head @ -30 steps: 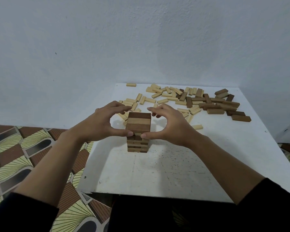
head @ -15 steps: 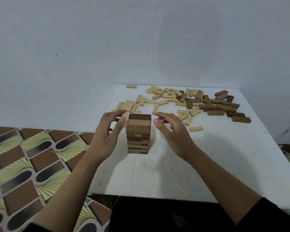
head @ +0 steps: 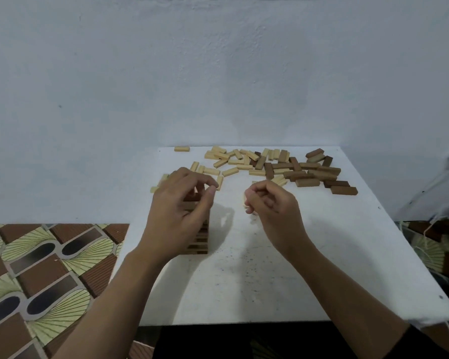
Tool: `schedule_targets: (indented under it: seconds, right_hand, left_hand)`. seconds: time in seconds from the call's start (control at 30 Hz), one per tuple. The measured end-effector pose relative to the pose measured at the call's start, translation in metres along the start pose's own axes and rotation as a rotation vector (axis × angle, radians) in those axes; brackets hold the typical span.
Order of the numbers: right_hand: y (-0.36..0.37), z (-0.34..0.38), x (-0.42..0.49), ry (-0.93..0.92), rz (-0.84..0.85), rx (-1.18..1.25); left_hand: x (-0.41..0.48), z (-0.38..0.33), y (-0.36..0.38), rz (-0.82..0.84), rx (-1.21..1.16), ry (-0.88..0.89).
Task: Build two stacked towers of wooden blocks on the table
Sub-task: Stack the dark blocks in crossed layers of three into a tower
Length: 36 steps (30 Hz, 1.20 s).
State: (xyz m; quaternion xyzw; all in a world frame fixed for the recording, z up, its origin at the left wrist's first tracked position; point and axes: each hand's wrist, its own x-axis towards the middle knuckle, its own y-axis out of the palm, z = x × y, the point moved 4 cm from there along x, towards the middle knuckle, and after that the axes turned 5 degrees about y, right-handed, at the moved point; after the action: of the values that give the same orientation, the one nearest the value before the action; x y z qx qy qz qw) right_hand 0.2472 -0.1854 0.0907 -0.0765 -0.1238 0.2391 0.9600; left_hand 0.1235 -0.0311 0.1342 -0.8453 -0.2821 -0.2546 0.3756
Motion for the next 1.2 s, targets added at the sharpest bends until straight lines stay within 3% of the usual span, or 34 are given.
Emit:
schedule_targets:
  seconds: [0.17,0.3,0.43,0.57,0.67,0.8,0.93,1.03,1.2]
  right_hand:
    - [-0.039,-0.017,-0.001,0.296,-0.029,0.297]
    - [-0.075,-0.044,-0.003,0.544,-0.116,0.482]
    - [-0.114,-0.070,-0.004,0.523,-0.156,0.289]
    - [-0.147,-0.092,0.003,0.554,-0.211,0.211]
    - [-0.169,-0.106,0.017,0.541,-0.242,0.122]
    - [-0.197,-0.124,0.045,0.419,-0.290,-0.198]
    - [-0.213,-0.143,0.070,0.208,-0.214,-0.627]
    - [-0.216,-0.159,0.079,0.187,-0.127,-0.922]
    - [-0.212,-0.167,0.079,0.120,-0.190,-1.091]
  left_hand:
    - [0.011,-0.033,0.049,0.045,-0.101,0.053]
    - [0.007,-0.037,0.106,0.137,-0.221,-0.039]
    - [-0.002,-0.018,0.172,0.236,-0.183,-0.218]
    - [0.005,-0.003,0.221,0.267,-0.147,-0.269]
    - [0.021,0.001,0.251,0.302,-0.120,-0.229]
    - [0.043,0.010,0.286,0.406,0.045,-0.162]
    - [0.053,0.013,0.311,0.534,0.214,-0.130]
    - [0.049,0.019,0.324,0.626,0.374,-0.071]
    - [0.044,0.025,0.328,0.616,0.510,-0.034]
